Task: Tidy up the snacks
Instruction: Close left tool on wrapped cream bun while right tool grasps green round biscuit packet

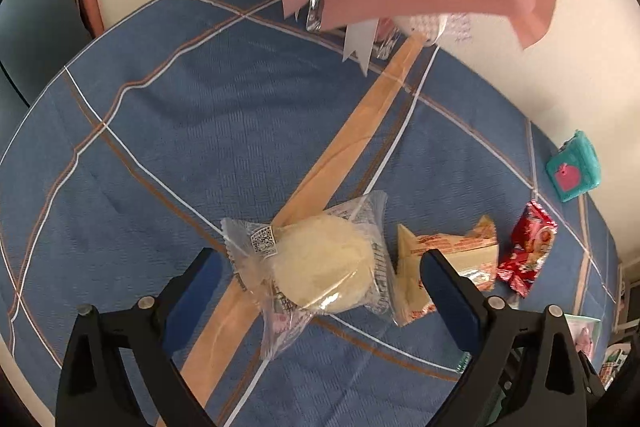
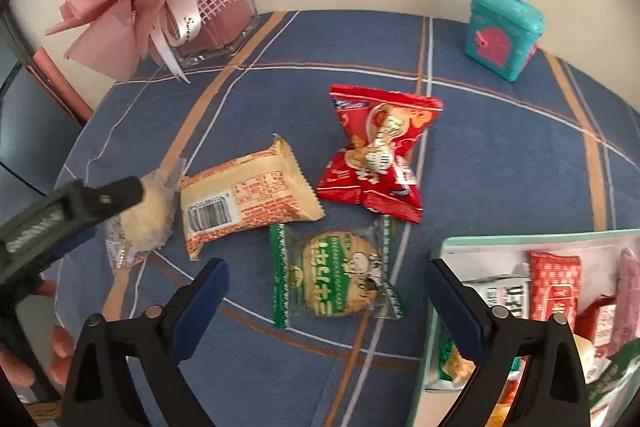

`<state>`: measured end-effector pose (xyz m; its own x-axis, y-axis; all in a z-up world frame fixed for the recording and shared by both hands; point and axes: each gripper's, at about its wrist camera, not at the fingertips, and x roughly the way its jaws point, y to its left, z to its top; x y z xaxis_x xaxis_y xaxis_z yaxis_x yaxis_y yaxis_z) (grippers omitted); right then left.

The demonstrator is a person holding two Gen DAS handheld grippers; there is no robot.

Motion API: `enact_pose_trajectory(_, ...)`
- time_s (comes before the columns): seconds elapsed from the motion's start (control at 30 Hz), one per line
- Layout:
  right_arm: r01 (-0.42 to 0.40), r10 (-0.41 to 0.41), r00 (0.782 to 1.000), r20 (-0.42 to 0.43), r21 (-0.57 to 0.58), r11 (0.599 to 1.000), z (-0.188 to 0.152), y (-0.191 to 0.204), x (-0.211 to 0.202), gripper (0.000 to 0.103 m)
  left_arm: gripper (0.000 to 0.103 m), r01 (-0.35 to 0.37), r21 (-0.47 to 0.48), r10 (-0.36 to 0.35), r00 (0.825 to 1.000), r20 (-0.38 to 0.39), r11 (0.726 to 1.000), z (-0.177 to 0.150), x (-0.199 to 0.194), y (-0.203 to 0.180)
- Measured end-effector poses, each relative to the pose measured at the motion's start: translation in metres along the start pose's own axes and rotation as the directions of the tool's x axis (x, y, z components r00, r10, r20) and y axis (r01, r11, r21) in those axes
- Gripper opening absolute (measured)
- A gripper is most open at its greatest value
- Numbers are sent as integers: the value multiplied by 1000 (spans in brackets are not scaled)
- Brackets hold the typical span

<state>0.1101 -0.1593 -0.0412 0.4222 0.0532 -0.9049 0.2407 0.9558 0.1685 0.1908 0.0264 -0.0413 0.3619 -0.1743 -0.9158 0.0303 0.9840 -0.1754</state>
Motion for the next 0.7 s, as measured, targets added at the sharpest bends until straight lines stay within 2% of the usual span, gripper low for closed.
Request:
enact_pose_trajectory(0.13,1,-1,1000,-15,0,1000,2,0,11,97,89,-16,4,16,1000,-20,1000,0,12,-2)
enact_pose_trajectory(0.4,42,-43,999,-22,-43,998,4,10,26,89,89,-30,0,30,999,-29,1000,0,19,-1)
enact_pose_trajectory(0.5,22,-24,999,-46,-35,999,4,12,32,84,89,-32,1,32,999,-27,999,0,18,-1)
enact_pose_trajectory(0.7,28,-30,998,-56,-35,999,3,13,39,83,88,-29,-1,29,999,-28,1000,0,18,-1)
